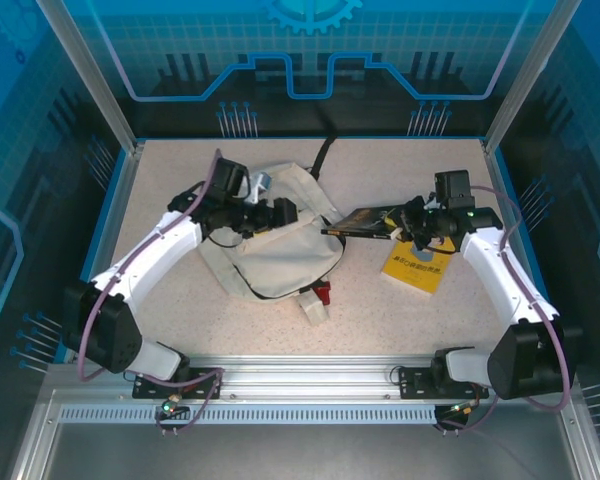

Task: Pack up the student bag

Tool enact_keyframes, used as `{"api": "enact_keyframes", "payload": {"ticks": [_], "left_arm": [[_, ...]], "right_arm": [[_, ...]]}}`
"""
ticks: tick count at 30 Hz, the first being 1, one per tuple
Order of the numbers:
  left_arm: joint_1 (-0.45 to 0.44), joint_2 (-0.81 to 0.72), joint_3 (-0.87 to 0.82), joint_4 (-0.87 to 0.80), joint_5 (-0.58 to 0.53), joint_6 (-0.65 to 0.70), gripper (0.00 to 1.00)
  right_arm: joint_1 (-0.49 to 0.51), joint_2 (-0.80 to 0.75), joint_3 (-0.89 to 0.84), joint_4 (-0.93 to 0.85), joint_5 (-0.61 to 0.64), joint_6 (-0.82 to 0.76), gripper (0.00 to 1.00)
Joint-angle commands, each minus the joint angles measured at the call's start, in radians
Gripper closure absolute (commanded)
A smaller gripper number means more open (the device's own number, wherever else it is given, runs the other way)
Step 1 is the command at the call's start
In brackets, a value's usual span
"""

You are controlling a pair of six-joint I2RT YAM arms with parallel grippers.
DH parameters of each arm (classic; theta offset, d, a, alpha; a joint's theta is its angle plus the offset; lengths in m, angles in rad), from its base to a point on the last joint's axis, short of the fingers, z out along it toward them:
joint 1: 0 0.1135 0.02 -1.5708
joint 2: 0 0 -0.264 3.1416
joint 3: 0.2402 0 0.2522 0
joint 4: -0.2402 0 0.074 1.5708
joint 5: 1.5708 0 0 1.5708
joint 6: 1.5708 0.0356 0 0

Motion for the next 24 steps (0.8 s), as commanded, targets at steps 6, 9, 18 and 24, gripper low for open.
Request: {"api": "enact_keyframes", "payload": {"ticks": [6,9,18,24], "left_arm": [[-0.215,0.097,0.054,-0.152,-0.209,0.248,0.22],[-0.281,0.149,0.082,-0.175,-0.24,0.315,0.25],[-0.395,0.299,0.159,-0.247,-0.419,0.397,0.25],[-0.395,0.35,0.208,-0.25,-0.44,0.439,0.26]], "right_arm": [[-0.035,-0.088,0.005,-0.069,0.114,0.007,1.0],[-0.044,-0.101,-0.002,-0.075,0.117,-0.003,1.0],[-0.06,-0.119,-0.019,-0.075,0.105,-0.026,1.0],[-0.066,-0.13,-0.036,-0.065,0.095,-0.031,1.0]]}}
